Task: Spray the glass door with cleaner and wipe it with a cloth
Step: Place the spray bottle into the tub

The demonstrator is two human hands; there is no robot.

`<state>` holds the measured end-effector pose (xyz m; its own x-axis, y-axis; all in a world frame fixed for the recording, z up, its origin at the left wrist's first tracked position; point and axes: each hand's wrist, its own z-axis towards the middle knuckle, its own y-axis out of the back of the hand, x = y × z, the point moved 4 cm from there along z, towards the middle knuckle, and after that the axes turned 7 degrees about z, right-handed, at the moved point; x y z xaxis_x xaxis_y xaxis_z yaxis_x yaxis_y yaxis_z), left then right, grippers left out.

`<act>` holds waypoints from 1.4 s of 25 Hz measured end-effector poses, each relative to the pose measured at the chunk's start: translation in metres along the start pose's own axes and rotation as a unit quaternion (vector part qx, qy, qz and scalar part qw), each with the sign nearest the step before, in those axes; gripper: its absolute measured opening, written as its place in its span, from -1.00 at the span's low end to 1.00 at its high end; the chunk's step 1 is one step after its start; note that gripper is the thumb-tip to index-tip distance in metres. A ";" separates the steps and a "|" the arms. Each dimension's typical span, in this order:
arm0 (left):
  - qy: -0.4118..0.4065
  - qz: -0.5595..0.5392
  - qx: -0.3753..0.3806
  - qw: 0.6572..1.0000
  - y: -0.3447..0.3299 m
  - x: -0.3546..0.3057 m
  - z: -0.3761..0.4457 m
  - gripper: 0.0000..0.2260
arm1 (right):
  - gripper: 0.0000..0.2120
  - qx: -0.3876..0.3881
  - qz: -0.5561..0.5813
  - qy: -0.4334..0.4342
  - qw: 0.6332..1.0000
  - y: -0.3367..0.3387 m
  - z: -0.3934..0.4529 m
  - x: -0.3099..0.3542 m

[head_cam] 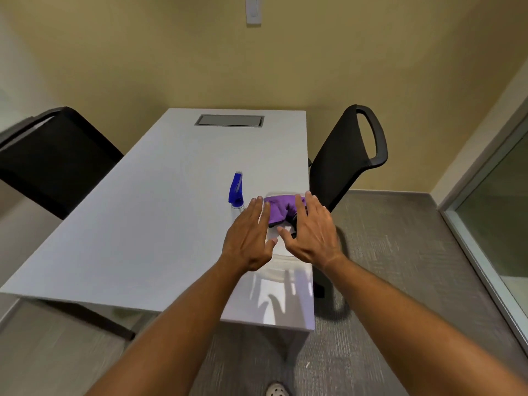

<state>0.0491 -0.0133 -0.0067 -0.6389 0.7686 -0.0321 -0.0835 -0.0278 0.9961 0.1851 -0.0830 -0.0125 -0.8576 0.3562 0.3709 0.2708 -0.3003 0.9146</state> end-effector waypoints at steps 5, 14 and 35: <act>0.034 -0.019 0.035 0.999 0.006 0.027 -0.061 -0.34 | -0.09 0.019 0.024 0.002 1.000 -0.009 -0.037 0.034; 0.095 -0.113 0.117 0.982 -0.007 0.102 -0.054 -0.41 | -0.18 0.039 0.107 -0.078 0.990 -0.047 -0.038 0.083; -0.020 -0.326 0.148 0.934 -0.052 0.140 0.070 -0.67 | -0.49 -0.122 0.263 -0.320 0.902 -0.117 0.026 0.118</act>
<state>0.0175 0.1402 -0.0570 -0.4974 0.5839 -0.6416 -0.2254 0.6272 0.7456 0.0636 0.0171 -0.0718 -0.1899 0.5228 0.8310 0.3955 -0.7340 0.5521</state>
